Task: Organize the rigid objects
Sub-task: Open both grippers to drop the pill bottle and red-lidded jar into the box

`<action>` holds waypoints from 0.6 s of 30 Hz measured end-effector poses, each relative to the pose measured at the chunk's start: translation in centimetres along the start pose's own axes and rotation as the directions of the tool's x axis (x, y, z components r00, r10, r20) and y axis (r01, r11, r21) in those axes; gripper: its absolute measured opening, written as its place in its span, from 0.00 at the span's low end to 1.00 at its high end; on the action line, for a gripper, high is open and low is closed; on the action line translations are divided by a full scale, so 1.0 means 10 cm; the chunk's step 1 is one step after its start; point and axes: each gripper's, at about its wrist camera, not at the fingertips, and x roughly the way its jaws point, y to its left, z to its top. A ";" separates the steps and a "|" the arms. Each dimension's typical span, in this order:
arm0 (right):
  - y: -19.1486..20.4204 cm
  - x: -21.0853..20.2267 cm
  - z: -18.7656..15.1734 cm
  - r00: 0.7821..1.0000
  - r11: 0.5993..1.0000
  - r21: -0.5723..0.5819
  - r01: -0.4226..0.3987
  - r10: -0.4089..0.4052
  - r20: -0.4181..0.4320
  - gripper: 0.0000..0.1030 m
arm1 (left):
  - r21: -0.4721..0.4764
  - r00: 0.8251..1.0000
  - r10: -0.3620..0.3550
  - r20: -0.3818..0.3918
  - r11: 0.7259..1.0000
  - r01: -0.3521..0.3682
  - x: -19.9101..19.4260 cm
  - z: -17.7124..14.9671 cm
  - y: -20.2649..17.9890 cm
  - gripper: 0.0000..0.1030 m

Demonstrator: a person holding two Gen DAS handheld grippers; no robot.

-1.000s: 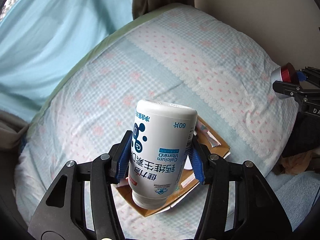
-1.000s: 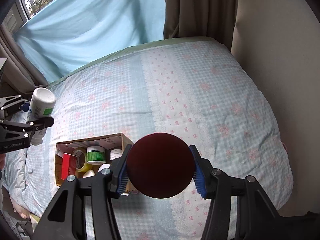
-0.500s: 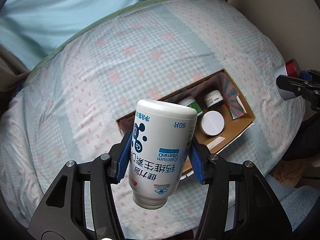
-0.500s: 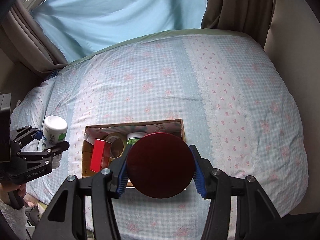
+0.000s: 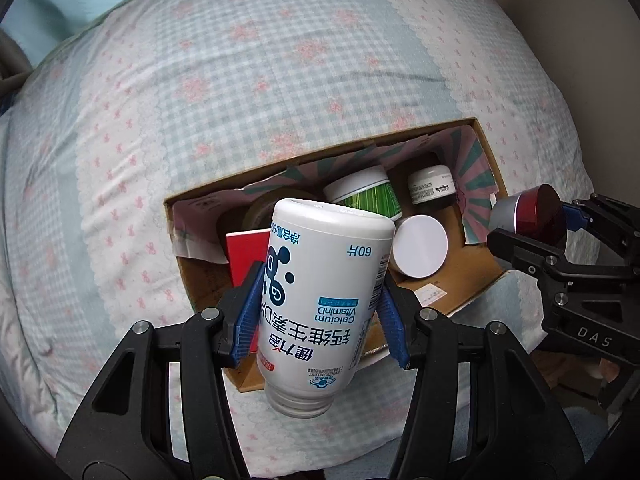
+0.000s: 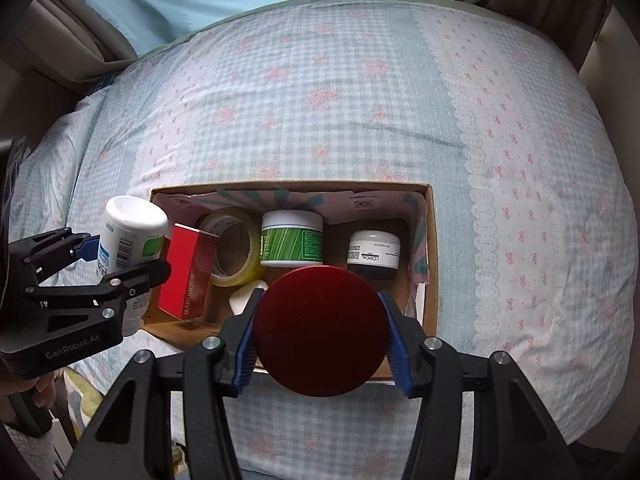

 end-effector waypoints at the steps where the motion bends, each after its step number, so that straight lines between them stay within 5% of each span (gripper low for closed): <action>1: 0.01 0.07 0.00 1.000 1.000 -0.027 0.013 -0.013 -0.014 0.49 | -0.013 1.000 0.000 -0.011 1.000 -0.001 0.07 0.02 -0.01 0.48; 12: -0.09 0.60 -0.08 0.995 0.988 -0.146 0.046 -0.059 -0.086 0.49 | -0.269 0.997 -0.008 -0.082 0.963 -0.015 0.64 0.18 0.08 0.48; 18: -0.15 0.70 -0.11 0.993 0.986 -0.161 0.049 -0.065 -0.100 0.49 | -0.274 0.994 -0.006 -0.108 0.962 -0.024 0.80 0.25 0.02 0.48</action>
